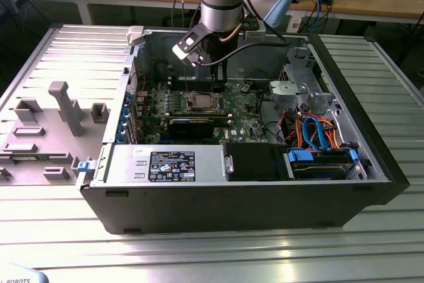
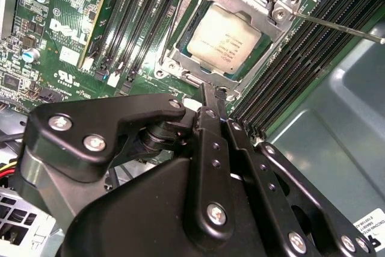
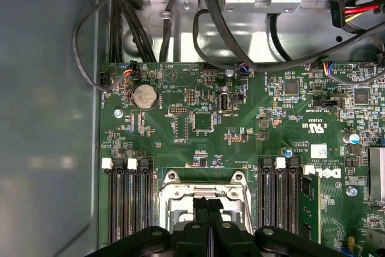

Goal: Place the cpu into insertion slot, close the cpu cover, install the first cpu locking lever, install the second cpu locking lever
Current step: 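Close the cpu cover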

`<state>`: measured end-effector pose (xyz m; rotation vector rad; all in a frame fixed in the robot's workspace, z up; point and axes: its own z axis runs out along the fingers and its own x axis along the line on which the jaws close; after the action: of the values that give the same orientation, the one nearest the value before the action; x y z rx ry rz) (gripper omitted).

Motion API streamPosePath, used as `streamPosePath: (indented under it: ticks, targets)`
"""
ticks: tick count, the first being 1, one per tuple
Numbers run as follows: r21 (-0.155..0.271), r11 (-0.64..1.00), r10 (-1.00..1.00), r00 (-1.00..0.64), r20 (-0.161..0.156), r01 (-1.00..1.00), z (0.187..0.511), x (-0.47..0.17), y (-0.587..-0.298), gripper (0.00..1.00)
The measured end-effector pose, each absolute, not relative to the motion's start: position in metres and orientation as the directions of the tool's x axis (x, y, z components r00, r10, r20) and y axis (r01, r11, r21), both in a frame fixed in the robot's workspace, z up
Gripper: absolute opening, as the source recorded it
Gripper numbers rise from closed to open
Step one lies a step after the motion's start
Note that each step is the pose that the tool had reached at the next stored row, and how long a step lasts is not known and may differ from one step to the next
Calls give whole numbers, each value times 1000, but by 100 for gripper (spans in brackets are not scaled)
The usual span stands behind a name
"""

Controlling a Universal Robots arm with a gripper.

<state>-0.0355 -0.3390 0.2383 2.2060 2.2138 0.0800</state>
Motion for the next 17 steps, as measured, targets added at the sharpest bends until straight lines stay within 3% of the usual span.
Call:
streamPosePath:
  ticks: [17]
  targets:
    - [47, 10, 1000, -11, 25, 999, 229, -62, -339, 11]
